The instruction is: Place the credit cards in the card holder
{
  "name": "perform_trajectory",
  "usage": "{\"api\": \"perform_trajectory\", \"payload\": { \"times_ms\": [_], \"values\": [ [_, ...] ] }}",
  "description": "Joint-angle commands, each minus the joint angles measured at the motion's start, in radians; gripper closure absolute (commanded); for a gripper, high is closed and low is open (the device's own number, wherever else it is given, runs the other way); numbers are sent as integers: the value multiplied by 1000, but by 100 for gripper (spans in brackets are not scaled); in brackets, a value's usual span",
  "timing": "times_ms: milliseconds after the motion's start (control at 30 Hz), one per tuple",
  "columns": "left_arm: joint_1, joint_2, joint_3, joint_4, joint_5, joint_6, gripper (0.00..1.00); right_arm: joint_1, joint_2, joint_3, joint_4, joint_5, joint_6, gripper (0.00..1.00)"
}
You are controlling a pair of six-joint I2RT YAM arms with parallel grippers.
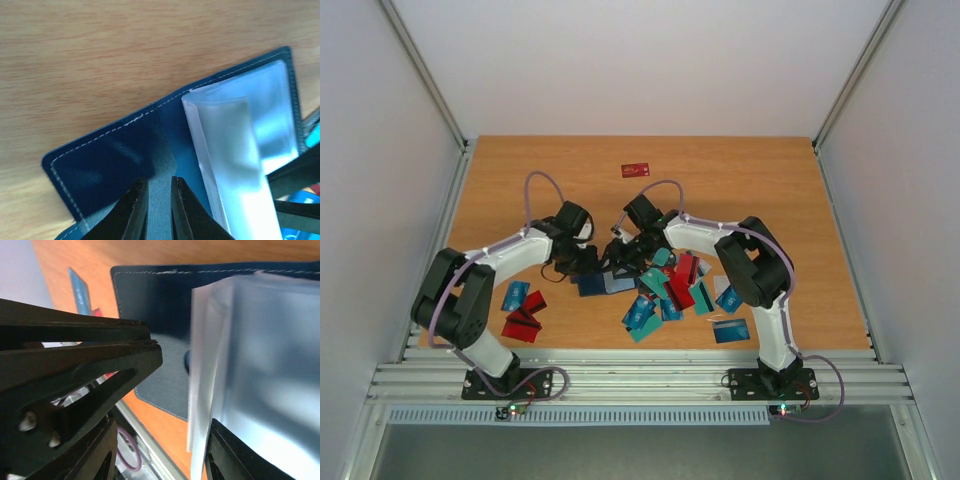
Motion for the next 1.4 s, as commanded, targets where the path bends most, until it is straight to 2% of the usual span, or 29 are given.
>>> {"api": "perform_trajectory", "payload": {
  "times_ms": [0, 333, 600, 733, 1200, 1367],
  "values": [
    [21, -90, 27, -54, 32, -6, 84, 27, 22, 9, 72, -68, 36, 52],
    [83, -207, -46, -105, 73, 5, 83, 33, 94, 58, 120, -92, 79, 54],
    [187, -195, -53, 1, 349, -46, 82, 33, 157, 84, 142, -114, 121, 54],
    [187, -196, -81, 79, 450, -69, 81, 32, 173, 118, 80, -97, 117, 52],
    [182, -204, -143, 158, 522, -87, 81, 18, 93, 196, -172, 13, -5, 50],
    [161, -220, -132, 164, 563, -68, 81, 18, 92, 206, -181, 10, -6, 49]
  ]
}}
